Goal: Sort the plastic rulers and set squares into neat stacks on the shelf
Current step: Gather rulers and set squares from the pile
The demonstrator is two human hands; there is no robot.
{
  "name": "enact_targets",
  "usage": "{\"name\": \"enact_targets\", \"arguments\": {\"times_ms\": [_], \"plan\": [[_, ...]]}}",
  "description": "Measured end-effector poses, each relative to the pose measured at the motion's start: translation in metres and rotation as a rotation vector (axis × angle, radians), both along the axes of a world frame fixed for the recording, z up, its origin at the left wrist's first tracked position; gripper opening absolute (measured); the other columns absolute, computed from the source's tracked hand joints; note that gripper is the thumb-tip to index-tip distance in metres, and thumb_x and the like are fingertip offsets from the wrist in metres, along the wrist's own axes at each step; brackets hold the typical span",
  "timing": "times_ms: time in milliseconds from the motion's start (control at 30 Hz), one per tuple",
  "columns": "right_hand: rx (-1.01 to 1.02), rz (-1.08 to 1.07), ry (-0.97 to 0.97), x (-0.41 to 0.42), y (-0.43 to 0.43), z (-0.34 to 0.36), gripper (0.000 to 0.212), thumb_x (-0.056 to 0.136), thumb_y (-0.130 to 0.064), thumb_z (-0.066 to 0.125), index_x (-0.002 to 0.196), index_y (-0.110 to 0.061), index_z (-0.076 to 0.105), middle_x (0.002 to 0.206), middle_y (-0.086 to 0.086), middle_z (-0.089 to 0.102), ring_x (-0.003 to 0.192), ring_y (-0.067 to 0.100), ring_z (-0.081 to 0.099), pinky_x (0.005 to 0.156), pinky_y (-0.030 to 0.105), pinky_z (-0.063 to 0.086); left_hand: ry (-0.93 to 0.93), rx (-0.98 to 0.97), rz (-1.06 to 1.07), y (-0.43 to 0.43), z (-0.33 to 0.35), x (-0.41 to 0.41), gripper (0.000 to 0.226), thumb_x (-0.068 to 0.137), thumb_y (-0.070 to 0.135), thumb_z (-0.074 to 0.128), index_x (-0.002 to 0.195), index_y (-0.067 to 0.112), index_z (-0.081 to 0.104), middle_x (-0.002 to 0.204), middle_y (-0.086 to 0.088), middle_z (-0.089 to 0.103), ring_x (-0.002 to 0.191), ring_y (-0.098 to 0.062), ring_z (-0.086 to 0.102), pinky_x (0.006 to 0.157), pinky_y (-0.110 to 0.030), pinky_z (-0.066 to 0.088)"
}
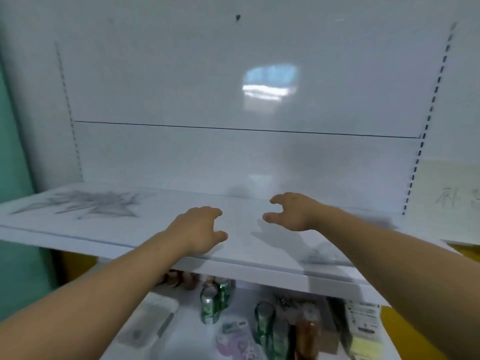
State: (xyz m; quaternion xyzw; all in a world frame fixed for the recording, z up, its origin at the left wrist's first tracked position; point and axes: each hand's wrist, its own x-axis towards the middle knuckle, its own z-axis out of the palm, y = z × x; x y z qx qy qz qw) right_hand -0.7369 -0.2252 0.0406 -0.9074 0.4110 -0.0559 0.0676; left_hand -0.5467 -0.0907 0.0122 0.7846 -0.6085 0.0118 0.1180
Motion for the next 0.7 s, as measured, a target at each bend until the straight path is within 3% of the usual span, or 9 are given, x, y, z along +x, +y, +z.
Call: {"name": "enact_targets", "arguments": {"times_ms": [167, 400, 700], "plan": [[-0.068, 0.143, -0.09, 0.141, 0.044, -0.008, 0.067, 0.091, -0.064, 0.036, 0.144, -0.022, 0.036, 0.147, 0.004, 0.037, 0.133, 0.023, 0.038, 0.108, 0.037, 0.032, -0.019, 0.054, 0.221, 0.072, -0.007, 0.122, 0.069, 0.09, 0.054, 0.047, 0.148, 0.022, 0.025, 0.154, 0.001, 0.027, 0.138, -0.022, 0.029, 0.111, -0.036, 0.03], [-0.022, 0.338, -0.078, 0.296, 0.095, -0.029, 0.072, 0.092, -0.061, 0.039, 0.149, -0.021, 0.02, 0.152, 0.006, 0.03, 0.133, 0.026, 0.037, 0.107, 0.039, 0.035, 0.106, 0.001, 0.451, 0.154, -0.02, 0.249, 0.059, 0.09, 0.052, 0.05, 0.138, 0.018, 0.042, 0.145, -0.003, 0.043, 0.129, -0.023, 0.042, 0.105, -0.035, 0.037], [0.022, 0.412, -0.043, 0.448, 0.082, -0.045, 0.072, 0.089, -0.063, 0.041, 0.146, -0.021, 0.027, 0.146, 0.008, 0.035, 0.133, 0.028, 0.035, 0.106, 0.039, 0.033, 0.173, -0.117, 0.585, 0.163, -0.033, 0.366, 0.06, 0.089, 0.046, 0.053, 0.14, 0.016, 0.041, 0.146, -0.005, 0.041, 0.129, -0.023, 0.042, 0.101, -0.03, 0.035]]}}
